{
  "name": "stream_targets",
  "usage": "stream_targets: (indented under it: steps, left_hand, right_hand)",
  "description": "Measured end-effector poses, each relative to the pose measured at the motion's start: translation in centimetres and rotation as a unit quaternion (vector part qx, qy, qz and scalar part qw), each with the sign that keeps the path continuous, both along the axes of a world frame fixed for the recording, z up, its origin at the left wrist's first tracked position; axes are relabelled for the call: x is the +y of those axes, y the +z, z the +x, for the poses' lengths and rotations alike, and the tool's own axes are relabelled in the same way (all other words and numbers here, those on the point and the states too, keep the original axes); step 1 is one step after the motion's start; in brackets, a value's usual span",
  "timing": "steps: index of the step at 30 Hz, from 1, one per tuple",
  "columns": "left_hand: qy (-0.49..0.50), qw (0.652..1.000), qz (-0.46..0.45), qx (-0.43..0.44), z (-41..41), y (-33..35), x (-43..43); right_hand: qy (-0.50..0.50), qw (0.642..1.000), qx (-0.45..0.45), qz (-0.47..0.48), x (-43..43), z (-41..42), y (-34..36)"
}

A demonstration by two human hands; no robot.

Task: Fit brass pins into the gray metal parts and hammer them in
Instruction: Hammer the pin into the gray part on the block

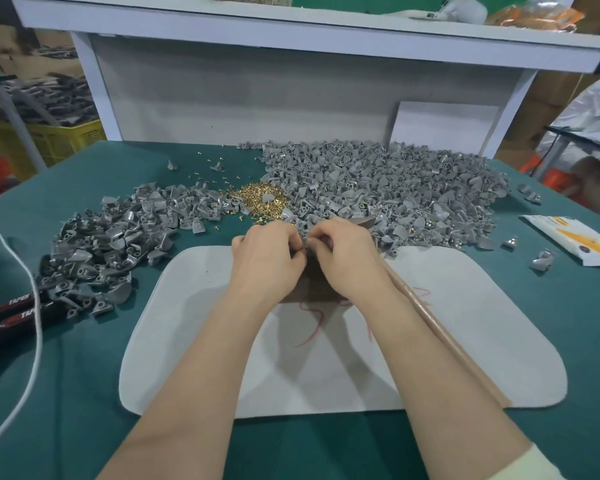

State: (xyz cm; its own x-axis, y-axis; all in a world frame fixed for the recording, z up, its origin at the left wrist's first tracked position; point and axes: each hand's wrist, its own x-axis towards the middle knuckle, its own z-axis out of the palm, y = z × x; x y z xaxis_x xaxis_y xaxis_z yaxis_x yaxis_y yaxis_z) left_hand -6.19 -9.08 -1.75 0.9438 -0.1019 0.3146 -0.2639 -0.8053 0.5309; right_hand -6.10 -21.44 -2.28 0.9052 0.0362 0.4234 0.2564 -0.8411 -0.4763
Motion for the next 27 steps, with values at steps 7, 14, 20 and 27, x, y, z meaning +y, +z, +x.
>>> stream_targets:
  steps: [7,14,20,27]
  left_hand:
    - [0.003,1.000,0.000,0.001,0.0,0.0,0.0]
    - [-0.002,1.000,0.006,0.006,0.0,0.1,0.0]
    - [-0.008,1.000,0.007,0.005,-0.2,0.2,0.0]
    - [-0.008,1.000,0.003,0.010,-0.3,0.3,0.0]
  right_hand:
    - [-0.003,0.992,0.053,0.113,-1.0,-0.1,0.2]
    - [0.006,0.993,0.033,0.109,-0.6,-0.2,0.0]
    - [-0.028,0.998,0.021,0.050,-0.1,0.1,-0.1]
    - [-0.054,0.998,0.016,0.015,0.5,-0.1,0.1]
